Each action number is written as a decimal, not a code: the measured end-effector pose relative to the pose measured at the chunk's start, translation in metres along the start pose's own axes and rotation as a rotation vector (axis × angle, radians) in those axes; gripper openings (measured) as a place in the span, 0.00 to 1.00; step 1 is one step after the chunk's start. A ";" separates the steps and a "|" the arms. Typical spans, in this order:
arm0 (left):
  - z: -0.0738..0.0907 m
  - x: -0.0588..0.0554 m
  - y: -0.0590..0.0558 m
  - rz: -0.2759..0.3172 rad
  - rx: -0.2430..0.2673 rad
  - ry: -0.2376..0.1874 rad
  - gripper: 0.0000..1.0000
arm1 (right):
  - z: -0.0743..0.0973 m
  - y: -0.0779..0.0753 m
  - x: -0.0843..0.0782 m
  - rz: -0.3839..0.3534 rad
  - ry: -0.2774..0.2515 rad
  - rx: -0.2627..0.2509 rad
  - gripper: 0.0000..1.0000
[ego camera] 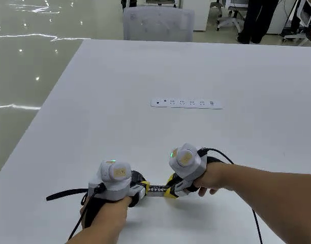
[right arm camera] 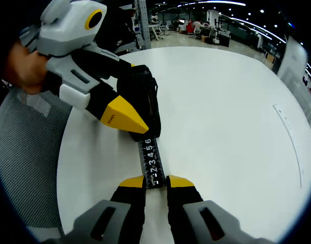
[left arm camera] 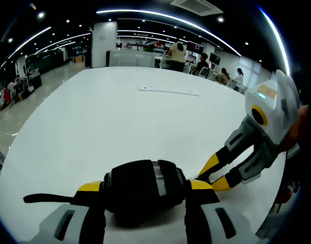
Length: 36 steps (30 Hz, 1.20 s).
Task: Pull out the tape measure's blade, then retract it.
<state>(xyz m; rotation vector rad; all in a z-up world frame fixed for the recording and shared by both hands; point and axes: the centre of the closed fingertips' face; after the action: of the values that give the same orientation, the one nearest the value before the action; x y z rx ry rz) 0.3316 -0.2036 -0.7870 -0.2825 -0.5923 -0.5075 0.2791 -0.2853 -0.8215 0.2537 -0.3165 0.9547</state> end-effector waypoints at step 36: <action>-0.001 0.001 0.001 0.005 -0.007 0.000 0.60 | -0.013 0.005 0.031 0.010 -0.048 0.018 0.14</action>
<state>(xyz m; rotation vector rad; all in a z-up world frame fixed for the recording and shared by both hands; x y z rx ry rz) 0.3333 -0.2041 -0.7874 -0.2899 -0.5896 -0.5051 0.2932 -0.2544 -0.8211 0.2919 -0.3537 0.9626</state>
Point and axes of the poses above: the centre of the closed fingertips' face, and the gripper's own axes: z roughly backward along the fingers, y roughly to its left, x roughly out of its top, and after that the axes turned 11 degrees about y, right-handed
